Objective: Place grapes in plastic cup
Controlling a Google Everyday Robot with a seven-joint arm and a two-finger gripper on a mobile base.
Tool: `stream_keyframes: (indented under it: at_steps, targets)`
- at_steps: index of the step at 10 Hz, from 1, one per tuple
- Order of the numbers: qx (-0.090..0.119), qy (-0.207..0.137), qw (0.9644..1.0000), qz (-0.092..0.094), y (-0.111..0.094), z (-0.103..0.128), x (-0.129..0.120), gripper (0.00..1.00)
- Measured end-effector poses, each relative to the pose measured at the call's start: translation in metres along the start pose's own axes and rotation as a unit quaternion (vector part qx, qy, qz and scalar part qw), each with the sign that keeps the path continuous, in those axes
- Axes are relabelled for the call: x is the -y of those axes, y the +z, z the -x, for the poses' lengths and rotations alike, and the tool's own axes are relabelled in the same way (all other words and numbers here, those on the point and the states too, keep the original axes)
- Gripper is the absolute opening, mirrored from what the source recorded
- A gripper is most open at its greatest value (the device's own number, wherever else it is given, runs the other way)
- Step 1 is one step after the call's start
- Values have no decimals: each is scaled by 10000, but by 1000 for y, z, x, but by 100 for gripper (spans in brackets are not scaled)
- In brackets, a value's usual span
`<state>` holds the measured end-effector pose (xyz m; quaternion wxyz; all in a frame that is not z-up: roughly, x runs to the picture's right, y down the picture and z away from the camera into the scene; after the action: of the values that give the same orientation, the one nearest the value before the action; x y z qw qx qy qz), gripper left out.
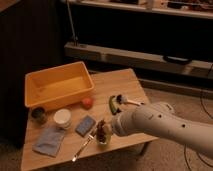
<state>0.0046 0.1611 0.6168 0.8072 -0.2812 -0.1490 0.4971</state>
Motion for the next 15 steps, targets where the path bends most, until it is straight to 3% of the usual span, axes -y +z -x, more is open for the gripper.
stream_keyframes:
  at_steps: [5,12,13,15]
  targets:
    - [-32,86,9999,77,15,-10,0,3]
    - [-101,243,9995,162,27,-12,3,72]
    - [-111,279,9994,169,29,-12,5,79]
    - [-104,355,9992,153,30,-12,9,80]
